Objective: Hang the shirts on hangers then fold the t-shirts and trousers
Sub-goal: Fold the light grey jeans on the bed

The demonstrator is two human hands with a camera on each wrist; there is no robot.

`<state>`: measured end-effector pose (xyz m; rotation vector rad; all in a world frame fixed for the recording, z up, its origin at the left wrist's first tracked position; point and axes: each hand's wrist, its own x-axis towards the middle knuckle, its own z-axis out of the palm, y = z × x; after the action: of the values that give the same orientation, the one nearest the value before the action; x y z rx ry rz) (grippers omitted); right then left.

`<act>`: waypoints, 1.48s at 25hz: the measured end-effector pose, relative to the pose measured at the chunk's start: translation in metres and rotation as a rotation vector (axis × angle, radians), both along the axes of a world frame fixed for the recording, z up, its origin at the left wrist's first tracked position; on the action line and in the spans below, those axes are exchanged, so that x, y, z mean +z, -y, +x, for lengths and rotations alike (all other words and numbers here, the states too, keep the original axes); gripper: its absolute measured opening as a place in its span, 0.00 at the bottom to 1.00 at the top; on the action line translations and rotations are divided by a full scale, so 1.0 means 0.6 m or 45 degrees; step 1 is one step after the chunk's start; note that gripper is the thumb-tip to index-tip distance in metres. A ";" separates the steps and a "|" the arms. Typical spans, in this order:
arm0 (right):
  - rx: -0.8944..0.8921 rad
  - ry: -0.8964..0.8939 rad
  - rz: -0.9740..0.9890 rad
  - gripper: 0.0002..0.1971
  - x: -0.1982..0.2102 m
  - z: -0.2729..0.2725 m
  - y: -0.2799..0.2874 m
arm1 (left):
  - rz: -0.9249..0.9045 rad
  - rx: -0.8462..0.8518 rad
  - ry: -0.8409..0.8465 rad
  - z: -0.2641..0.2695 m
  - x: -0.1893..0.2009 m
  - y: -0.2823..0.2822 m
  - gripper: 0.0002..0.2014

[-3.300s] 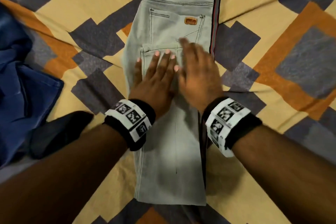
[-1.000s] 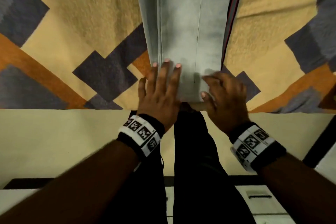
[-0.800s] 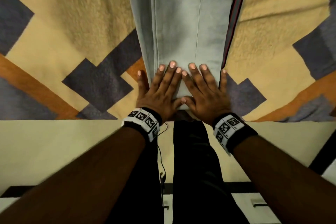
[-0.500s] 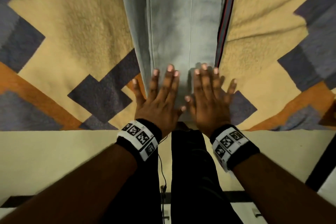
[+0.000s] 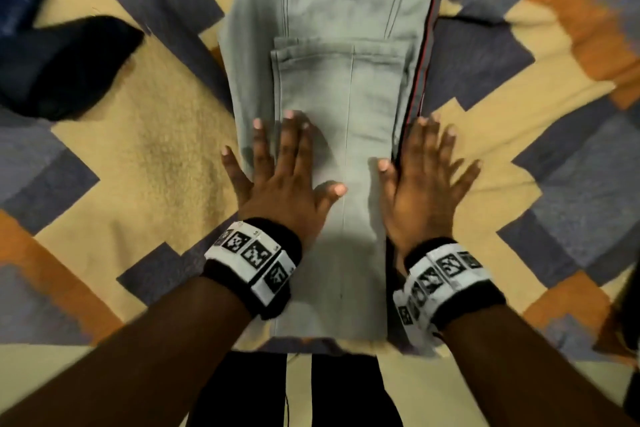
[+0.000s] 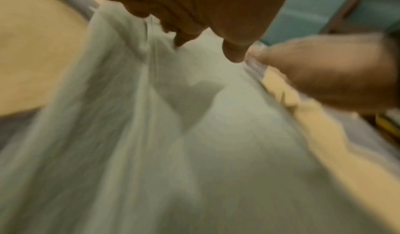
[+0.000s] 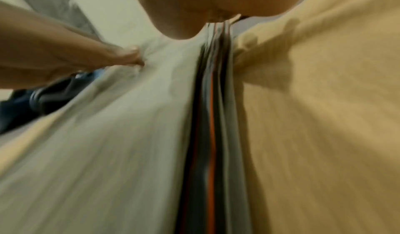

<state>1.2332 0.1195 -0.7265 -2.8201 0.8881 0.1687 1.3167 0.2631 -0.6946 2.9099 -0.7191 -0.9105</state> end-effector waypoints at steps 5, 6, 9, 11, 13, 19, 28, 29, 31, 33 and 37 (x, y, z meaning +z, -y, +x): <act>0.510 -0.117 0.062 0.35 0.015 0.086 0.045 | -0.012 -0.157 0.041 0.083 -0.002 0.034 0.39; 0.399 -0.186 0.017 0.36 0.016 0.088 0.058 | 0.052 -0.030 0.011 0.103 0.001 0.021 0.41; 0.068 -0.184 0.099 0.38 0.051 0.031 0.061 | -0.011 -0.060 0.115 0.069 0.033 -0.039 0.42; 0.381 -0.105 0.165 0.36 0.083 -0.049 0.010 | -0.187 -0.326 0.083 -0.029 0.052 -0.080 0.41; 0.766 -0.105 0.317 0.31 0.094 -0.146 -0.054 | -0.233 -0.592 -0.077 -0.136 0.047 -0.136 0.30; 1.066 -0.208 0.275 0.15 0.064 -0.297 -0.104 | -0.126 -0.828 -0.011 -0.219 -0.009 -0.230 0.09; 1.029 -0.023 0.582 0.19 0.183 -0.249 -0.076 | 0.039 -0.473 -0.524 -0.171 0.170 -0.180 0.24; 1.013 -0.092 0.731 0.15 0.219 -0.242 -0.062 | 0.137 -0.404 -0.657 -0.168 0.206 -0.174 0.24; 0.947 -0.408 1.144 0.07 0.274 -0.227 -0.029 | 0.082 -0.354 -0.878 -0.165 0.252 -0.172 0.20; 0.763 -0.666 1.634 0.03 0.301 -0.231 -0.002 | -0.181 -0.094 -1.289 -0.163 0.291 -0.189 0.24; 0.219 -0.521 1.954 0.14 0.285 -0.233 0.013 | -0.691 0.598 -1.355 -0.152 0.255 -0.188 0.17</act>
<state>1.0933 0.1120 -0.5554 -1.3877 0.2553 0.9660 1.2258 0.3759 -0.5417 1.6292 -0.1297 -1.5941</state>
